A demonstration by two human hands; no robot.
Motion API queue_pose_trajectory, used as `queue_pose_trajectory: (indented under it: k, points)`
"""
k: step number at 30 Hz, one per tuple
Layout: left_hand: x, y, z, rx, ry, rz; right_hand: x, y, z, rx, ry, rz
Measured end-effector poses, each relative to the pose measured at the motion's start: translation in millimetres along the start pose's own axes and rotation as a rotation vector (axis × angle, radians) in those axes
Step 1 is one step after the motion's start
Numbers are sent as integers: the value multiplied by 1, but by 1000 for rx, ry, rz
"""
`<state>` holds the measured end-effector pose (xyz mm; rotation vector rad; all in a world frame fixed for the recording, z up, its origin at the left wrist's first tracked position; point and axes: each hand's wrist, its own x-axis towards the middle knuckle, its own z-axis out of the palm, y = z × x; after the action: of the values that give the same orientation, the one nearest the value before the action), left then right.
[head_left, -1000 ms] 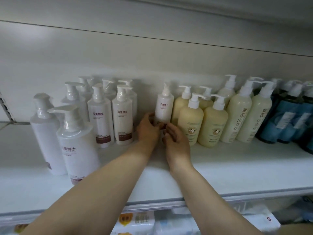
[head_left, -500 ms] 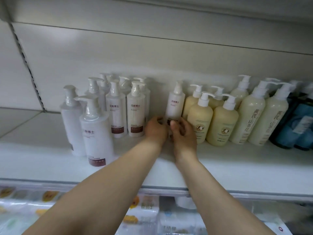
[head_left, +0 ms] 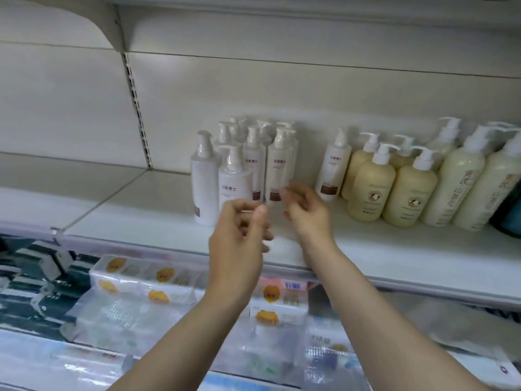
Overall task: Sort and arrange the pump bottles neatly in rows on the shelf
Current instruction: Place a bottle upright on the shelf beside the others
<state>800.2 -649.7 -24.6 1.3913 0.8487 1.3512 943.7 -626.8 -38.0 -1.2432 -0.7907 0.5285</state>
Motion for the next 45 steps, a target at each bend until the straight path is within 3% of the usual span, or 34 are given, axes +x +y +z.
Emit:
queue_pose_trajectory:
  k: [3, 5, 10, 14, 23, 31, 45]
  points:
    - [8, -3, -23, 65, 216, 23, -20, -2, 20, 30, -84, -19]
    - [20, -11, -33, 159, 235, 17, -29, -5, 29, 24, -117, -29]
    - [43, -23, -40, 160, -18, -149, -39, -4, 40, -19, -159, 5]
    - [50, -25, -39, 103, -118, -140, -35, -2, 30, -36, -182, 35]
    - [61, -39, 30, 223, -317, -104, -13, 1, -42, -118, 47, 31]
    - [71, -54, 103, 254, -362, -128, 12, 11, -90, -179, 229, 31]
    - [105, -77, 153, 370, -361, -53, 40, 25, -97, -270, 197, 20]
